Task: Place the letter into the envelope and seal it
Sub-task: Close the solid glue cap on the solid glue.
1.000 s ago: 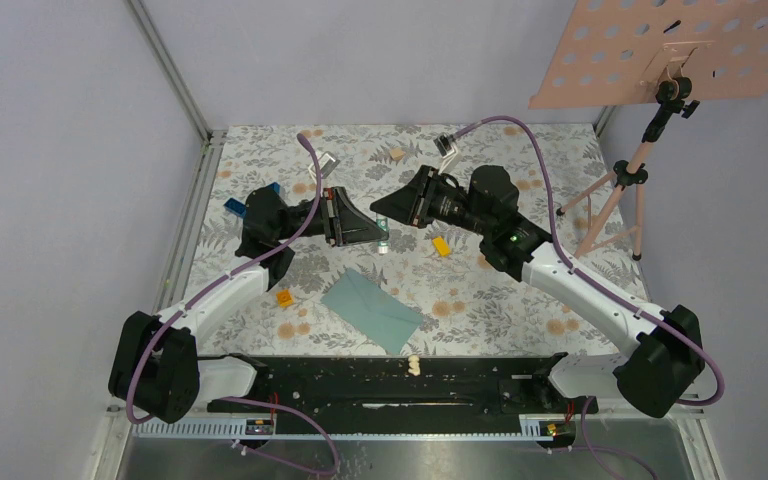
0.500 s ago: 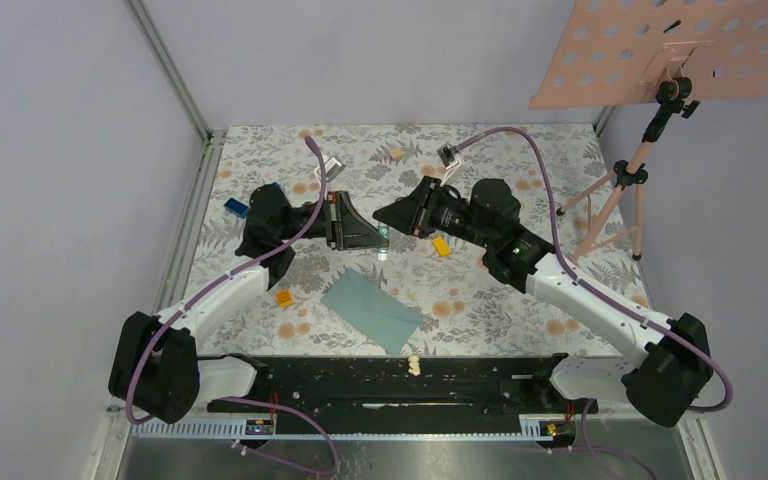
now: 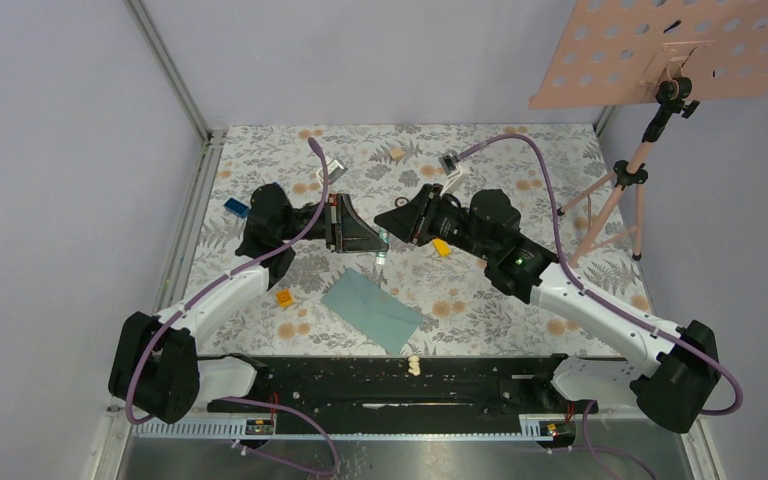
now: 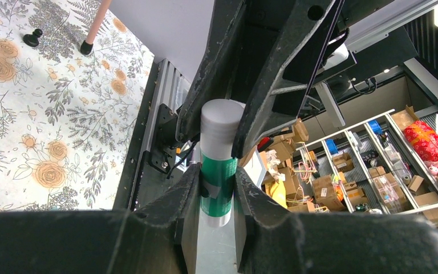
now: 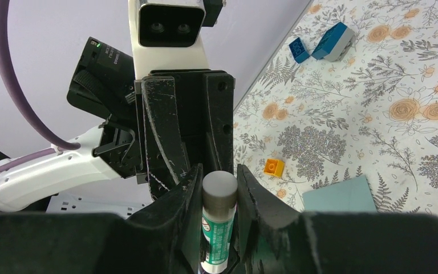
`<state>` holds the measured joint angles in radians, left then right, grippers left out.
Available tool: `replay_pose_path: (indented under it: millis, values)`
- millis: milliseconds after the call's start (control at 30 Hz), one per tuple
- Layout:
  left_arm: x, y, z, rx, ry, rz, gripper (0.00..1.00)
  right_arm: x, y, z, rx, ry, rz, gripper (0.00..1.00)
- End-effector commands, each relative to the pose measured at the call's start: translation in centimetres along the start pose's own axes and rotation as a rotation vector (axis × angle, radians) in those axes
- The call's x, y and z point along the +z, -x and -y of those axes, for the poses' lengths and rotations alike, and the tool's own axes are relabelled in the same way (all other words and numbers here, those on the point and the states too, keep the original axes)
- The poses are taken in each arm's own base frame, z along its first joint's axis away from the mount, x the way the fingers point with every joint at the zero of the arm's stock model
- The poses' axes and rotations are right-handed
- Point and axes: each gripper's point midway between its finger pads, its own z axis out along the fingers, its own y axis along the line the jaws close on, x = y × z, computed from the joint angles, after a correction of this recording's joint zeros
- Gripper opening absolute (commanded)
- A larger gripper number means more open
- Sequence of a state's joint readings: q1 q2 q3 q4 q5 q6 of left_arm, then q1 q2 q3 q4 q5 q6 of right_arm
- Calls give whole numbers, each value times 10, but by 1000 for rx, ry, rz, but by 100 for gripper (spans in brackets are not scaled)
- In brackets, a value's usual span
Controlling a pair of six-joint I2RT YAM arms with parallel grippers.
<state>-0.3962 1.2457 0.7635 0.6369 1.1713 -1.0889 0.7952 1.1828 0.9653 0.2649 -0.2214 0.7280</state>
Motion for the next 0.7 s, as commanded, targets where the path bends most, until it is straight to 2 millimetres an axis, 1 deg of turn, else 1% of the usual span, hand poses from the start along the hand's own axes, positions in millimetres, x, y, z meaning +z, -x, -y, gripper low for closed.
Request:
replay_pose_path:
  millis: [0, 167, 233, 300, 333, 367, 400, 433, 500, 600, 633, 667]
  values:
    - [-2, 54, -2, 62, 68, 206, 0, -16, -49, -16, -45, 73, -178, 0]
    - [-1, 56, -4, 50, 62, 204, 0, -15, -59, -13, -47, 65, -202, 0]
    - [-1, 56, -4, 47, 60, 202, 0, -15, -57, -13, -55, 49, -213, 0]
    - [-1, 54, -8, 36, 67, 196, 0, -17, -51, -14, -84, 27, -211, 1]
    - [-1, 53, -10, 31, 76, 192, 0, -18, -44, -16, -103, 21, -194, 9]
    - [-2, 51, -11, 31, 80, 188, 0, -20, -37, -15, -123, -3, -176, 24]
    - [-2, 49, -12, 29, 80, 183, 0, -22, -27, -16, -147, -21, -145, 42]
    - [-2, 46, -12, 26, 80, 177, 0, -25, -19, -12, -166, -58, -123, 54]
    - [-3, 41, -15, 18, 83, 162, 0, -35, -1, 0, -185, -161, -62, 74]
    - [-4, 33, -22, 3, 105, 135, 0, -54, 30, 15, -189, -265, 61, 91]
    - [-4, 31, -26, -3, 120, 128, 0, -61, 36, 19, -185, -286, 98, 97]
    - [-4, 29, -31, -12, 133, 121, 0, -69, 42, 23, -183, -304, 130, 98]
